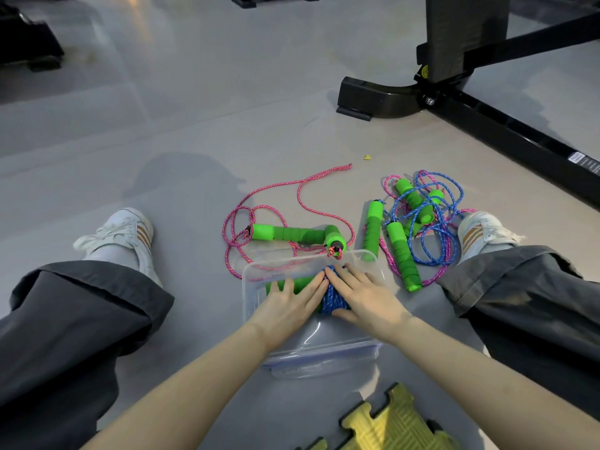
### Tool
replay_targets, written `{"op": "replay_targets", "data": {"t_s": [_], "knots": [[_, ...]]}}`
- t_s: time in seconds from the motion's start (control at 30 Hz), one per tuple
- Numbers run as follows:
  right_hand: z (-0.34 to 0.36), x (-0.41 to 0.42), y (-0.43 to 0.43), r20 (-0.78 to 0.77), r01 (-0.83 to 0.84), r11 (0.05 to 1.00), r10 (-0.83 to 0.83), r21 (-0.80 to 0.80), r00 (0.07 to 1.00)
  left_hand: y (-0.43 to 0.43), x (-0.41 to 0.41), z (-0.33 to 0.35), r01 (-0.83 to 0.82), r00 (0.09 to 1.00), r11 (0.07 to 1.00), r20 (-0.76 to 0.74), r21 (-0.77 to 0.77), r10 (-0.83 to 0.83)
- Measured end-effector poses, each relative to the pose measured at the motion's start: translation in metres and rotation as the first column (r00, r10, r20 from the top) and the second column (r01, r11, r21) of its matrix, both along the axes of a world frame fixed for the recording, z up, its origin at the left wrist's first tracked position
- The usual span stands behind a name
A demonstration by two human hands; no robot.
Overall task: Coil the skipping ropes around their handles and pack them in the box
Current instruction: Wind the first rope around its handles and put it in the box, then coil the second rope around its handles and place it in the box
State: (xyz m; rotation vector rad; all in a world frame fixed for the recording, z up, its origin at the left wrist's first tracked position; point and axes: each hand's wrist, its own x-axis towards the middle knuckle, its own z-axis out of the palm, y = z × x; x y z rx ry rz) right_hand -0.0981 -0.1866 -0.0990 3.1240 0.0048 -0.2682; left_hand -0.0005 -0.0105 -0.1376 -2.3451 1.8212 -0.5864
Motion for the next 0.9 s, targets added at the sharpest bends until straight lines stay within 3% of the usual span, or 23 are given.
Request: {"op": "replay_targets", "data": {"t_s": [0.13,0.3,0.37,0.47,0.5,0.57,0.63,0.7,0.8,0.9], "knots": [[-0.008,0.000,0.000,0.178,0.011,1.000,-0.006,-0.026,0.984,-0.005,0.004,-0.007,-0.026,0.999,1.000,-0.039,-0.007,0.026],[-0.004,0.000,0.000,0.126,0.023,0.998,-0.015,-0.061,0.992,-0.008,0.010,-0.005,-0.031,0.996,0.999,-0.087,-0.021,0.029],[0.003,0.002,-0.001,0.087,0.026,1.000,-0.026,0.002,0.996,-0.006,0.012,-0.002,-0.014,0.995,0.999,-0.102,-0.047,0.009],[0.018,0.007,-0.007,0.285,-0.025,0.995,-0.005,0.101,0.959,-0.002,0.017,0.017,0.056,0.992,0.989,-0.104,-0.133,-0.071],[0.024,0.012,-0.010,0.383,-0.004,0.987,-0.059,0.162,0.922,-0.001,0.021,0.025,0.070,0.991,0.984,-0.104,-0.162,-0.088],[0.040,0.023,-0.012,0.423,0.124,0.921,-0.285,0.369,0.860,-0.001,0.033,0.044,0.030,0.992,0.979,-0.113,-0.203,-0.054],[0.053,0.044,-0.019,0.296,0.332,0.741,-0.575,0.583,0.763,-0.002,0.047,0.059,-0.080,0.986,0.966,-0.161,-0.246,0.041],[0.067,0.072,-0.027,0.007,0.535,0.553,-0.699,0.639,0.715,-0.005,0.065,0.069,-0.169,0.974,0.953,-0.189,-0.251,0.123],[0.078,0.102,-0.024,-0.357,0.719,0.400,-0.668,0.568,0.653,-0.013,0.092,0.074,-0.307,0.939,0.936,-0.213,-0.170,0.270],[0.071,0.117,-0.016,-0.498,0.773,0.333,-0.615,0.540,0.612,-0.026,0.114,0.074,-0.433,0.879,0.901,-0.244,-0.042,0.411]]}}
